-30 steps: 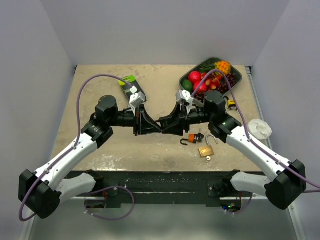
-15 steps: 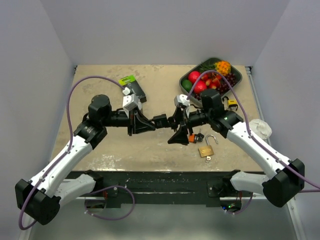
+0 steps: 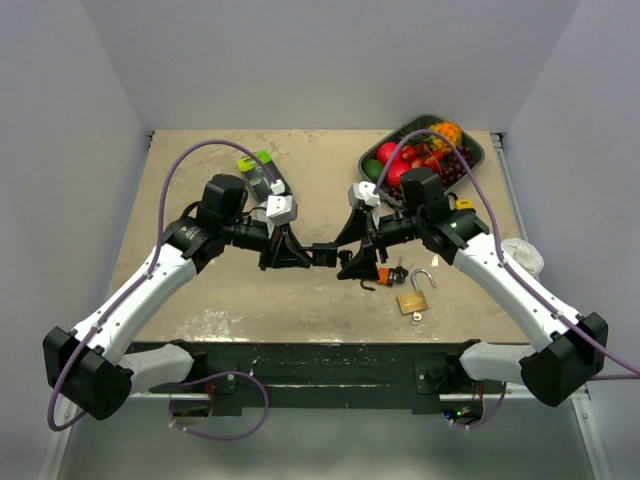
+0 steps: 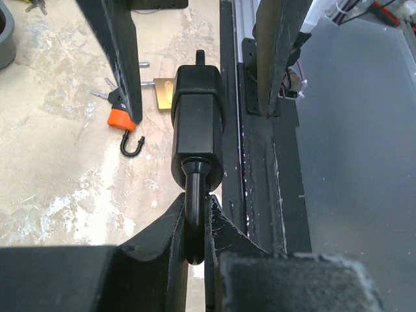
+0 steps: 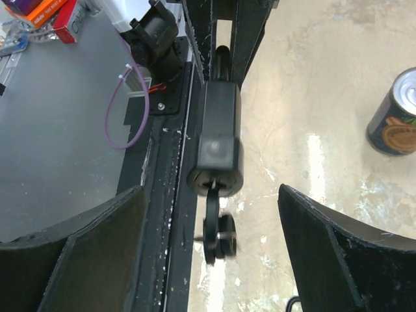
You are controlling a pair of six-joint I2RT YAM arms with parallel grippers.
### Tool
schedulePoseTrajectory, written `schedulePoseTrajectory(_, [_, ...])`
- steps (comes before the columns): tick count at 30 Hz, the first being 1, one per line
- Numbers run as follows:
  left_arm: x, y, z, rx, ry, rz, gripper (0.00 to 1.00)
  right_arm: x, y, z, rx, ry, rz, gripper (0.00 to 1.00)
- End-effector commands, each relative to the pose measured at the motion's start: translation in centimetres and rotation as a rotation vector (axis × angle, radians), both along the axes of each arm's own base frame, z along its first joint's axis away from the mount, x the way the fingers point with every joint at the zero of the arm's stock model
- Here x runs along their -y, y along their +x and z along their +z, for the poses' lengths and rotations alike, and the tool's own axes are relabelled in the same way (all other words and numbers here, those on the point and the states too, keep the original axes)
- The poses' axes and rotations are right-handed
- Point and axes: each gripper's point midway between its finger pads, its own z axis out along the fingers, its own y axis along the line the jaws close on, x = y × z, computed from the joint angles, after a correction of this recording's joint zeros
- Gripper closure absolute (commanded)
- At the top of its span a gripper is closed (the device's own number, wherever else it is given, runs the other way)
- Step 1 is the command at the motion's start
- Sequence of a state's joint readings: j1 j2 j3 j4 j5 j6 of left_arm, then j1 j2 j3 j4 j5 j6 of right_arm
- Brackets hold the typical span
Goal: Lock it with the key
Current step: Lock the lock.
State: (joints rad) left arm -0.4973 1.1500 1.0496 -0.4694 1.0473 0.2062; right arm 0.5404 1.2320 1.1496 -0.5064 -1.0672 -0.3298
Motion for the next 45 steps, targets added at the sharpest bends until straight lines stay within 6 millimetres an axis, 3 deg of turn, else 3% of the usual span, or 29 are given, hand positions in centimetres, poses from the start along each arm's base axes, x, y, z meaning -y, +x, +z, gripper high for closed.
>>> schedulePoseTrajectory(1, [0.5,-0.5,2.6,0.126,-0.038,-0.097,1.00,-1.5,-0.4,0.5,0.001,0.032,0.033,0.16])
schedulePoseTrajectory(4, [0.7,-0.3,2.5,0.123,-0.034,-0.101,1.00,-2.5,-0.3,0.5,0.015,0.034,0.031,0.25])
schedulePoseTrajectory(8, [0.8,-0.1,2.3,0.107,-0.018,-0.099,1.00,-3.1,-0.2,0.1,0.018,0.022,0.027,0.50])
schedulePoseTrajectory(9, [0.8,0.1,2.3,0.111,-0.013,-0.094,1.00,-3.1,-0.1,0.0,0.022,0.022,0.023,0.61])
schedulePoseTrajectory(11, [0.8,0.4,2.4,0.108,-0.006,-0.077,1.00,-3.3,-0.1,-0.3,0.019,0.012,0.020,0.74])
schedulePoseTrajectory(12, [0.7,0.9,2.5,0.113,-0.001,-0.060,1.00,-3.3,0.0,-0.4,0.023,0.010,0.018,0.91])
schedulePoseTrajectory(13, [0.7,1.1,2.5,0.107,0.000,-0.056,1.00,-3.5,-0.1,-0.5,0.025,0.006,0.019,1.00])
schedulePoseTrajectory(16, [0.1,2.0,2.8,0.075,-0.002,-0.012,1.00,-3.6,0.9,-0.7,0.033,-0.005,-0.034,1.00])
schedulePoseTrajectory(17, [-0.3,2.8,3.1,0.046,-0.011,0.029,0.90,-3.8,1.3,-0.4,0.026,0.004,-0.065,1.00])
schedulePoseTrajectory(18, [-0.7,2.7,3.0,0.020,-0.022,0.043,0.66,-3.9,1.6,0.0,0.026,0.018,-0.082,1.00])
schedulePoseTrajectory(20, [-1.9,4.1,3.7,-0.056,-0.061,0.131,0.46,-4.4,2.6,1.3,0.008,0.070,-0.145,1.00])
schedulePoseTrajectory(21, [-2.6,4.1,3.4,-0.090,-0.076,0.157,0.30,-4.7,2.9,1.7,0.008,0.093,-0.162,1.00])
schedulePoseTrajectory(22, [-3.0,4.6,4.3,-0.141,-0.118,0.205,0.22,-4.8,3.2,2.3,-0.018,0.115,-0.187,1.00])
schedulePoseTrajectory(24, [-5.7,6.7,4.7,-0.197,-0.173,0.379,0.15,-5.2,4.7,3.9,-0.028,0.178,-0.275,1.00])
schedulePoseTrajectory(25, [-6.7,7.6,5.9,-0.269,-0.234,0.460,0.13,-5.4,5.4,4.4,-0.033,0.207,-0.312,1.00])
schedulePoseTrajectory(26, [-9.0,8.9,6.6,-0.302,-0.283,0.563,0.10,-5.6,5.9,5.7,-0.046,0.269,-0.345,1.00])
schedulePoseTrajectory(29, [-12.0,10.2,5.9,-0.539,-0.381,0.714,0.05,-5.9,8.2,7.6,-0.049,0.346,-0.452,1.00])
schedulePoseTrajectory(30, [-12.3,10.4,5.4,-0.601,-0.386,0.740,0.05,-6.1,9.4,7.4,-0.055,0.350,-0.502,1.00])
schedulePoseTrajectory(33, [-13.1,10.2,2.7,-0.915,-0.409,0.837,0.03,-7.1,10.6,8.9,-0.051,0.393,-0.538,1.00])
schedulePoseTrajectory(34, [-13.1,10.1,3.1,-0.983,-0.450,0.844,0.03,-7.6,11.3,8.8,-0.054,0.404,-0.559,1.00])
schedulePoseTrajectory(38, [-13.6,9.8,3.8,-1.010,-0.521,0.948,0.01,-9.6,11.9,9.8,-0.032,0.418,-0.598,1.00])
schedulePoseTrajectory(42, [-14.1,9.5,4.3,-0.975,-0.556,1.042,0.01,-12.2,10.9,9.9,-0.044,0.416,-0.586,1.00])
schedulePoseTrajectory(45, [-14.7,9.5,3.1,-1.023,-0.531,1.133,0.01,-14.2,10.1,9.7,-0.039,0.403,-0.572,1.00])
